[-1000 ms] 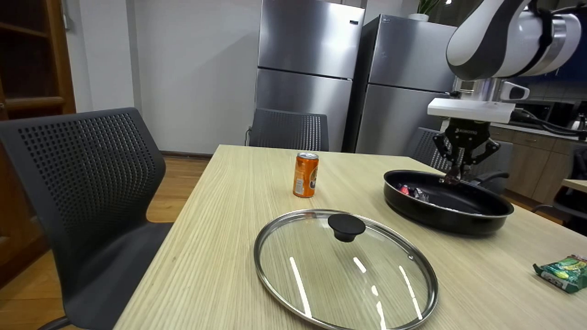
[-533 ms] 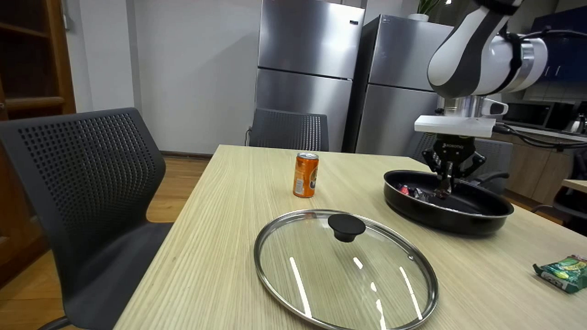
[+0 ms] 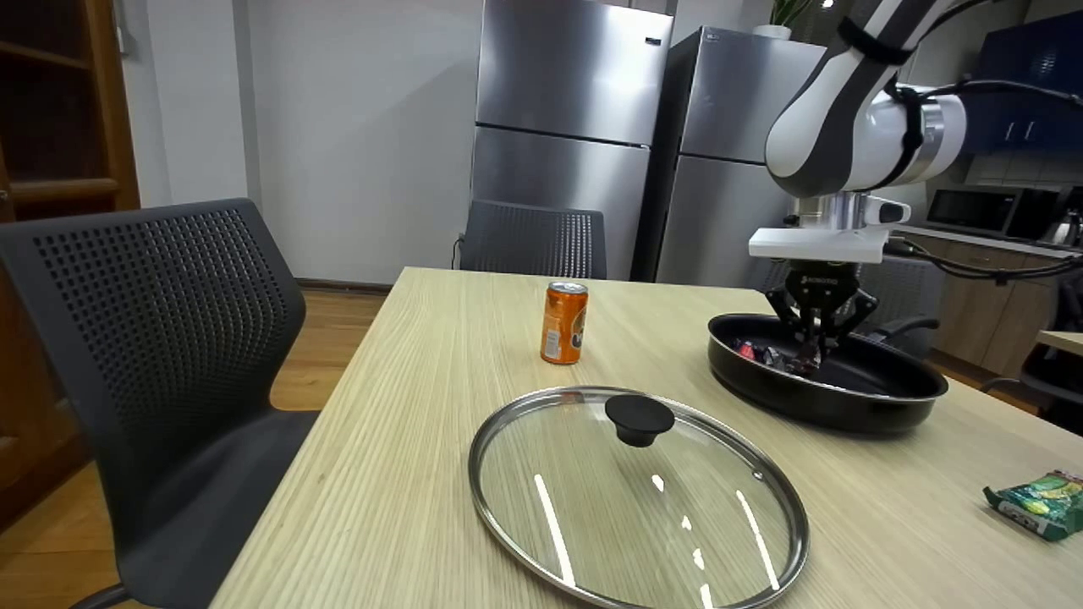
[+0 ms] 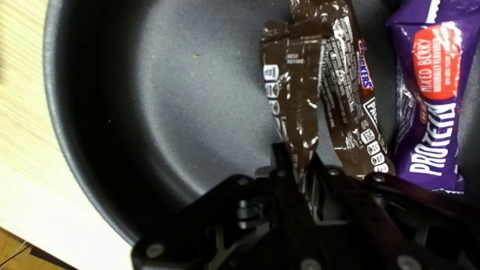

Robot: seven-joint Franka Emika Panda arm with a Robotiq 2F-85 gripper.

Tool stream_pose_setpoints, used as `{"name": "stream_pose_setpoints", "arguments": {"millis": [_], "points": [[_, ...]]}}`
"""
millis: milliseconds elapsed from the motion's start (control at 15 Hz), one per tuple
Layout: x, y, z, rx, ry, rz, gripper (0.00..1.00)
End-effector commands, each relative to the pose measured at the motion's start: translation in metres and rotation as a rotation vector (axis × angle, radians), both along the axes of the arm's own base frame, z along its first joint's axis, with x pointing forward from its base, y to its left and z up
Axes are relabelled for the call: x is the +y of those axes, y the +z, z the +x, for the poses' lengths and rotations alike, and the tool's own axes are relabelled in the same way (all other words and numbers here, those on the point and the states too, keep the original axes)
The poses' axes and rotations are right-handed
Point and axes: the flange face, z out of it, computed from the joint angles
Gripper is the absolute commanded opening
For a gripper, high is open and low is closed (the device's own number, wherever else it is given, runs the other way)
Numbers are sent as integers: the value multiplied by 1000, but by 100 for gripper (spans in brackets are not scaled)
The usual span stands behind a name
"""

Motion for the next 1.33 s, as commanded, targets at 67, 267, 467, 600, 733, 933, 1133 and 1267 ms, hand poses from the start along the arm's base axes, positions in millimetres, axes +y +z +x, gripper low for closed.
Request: {"name": "stream_pose_setpoints", "arguments": {"millis": [67, 267, 467, 600, 733, 933, 1133, 1267], "points": [[0, -3, 15, 32, -16, 3, 3], [0, -5, 17, 41, -9, 3, 3], [0, -4, 16, 37, -6, 18, 46], [0, -1, 13, 24, -6, 31, 60], [-1, 3, 10, 12, -8, 39, 75], [-3, 14, 5, -17, -12, 49, 97], [-7, 28, -2, -53, -25, 49, 100], [-8, 37, -8, -74, -34, 51, 100]]}}
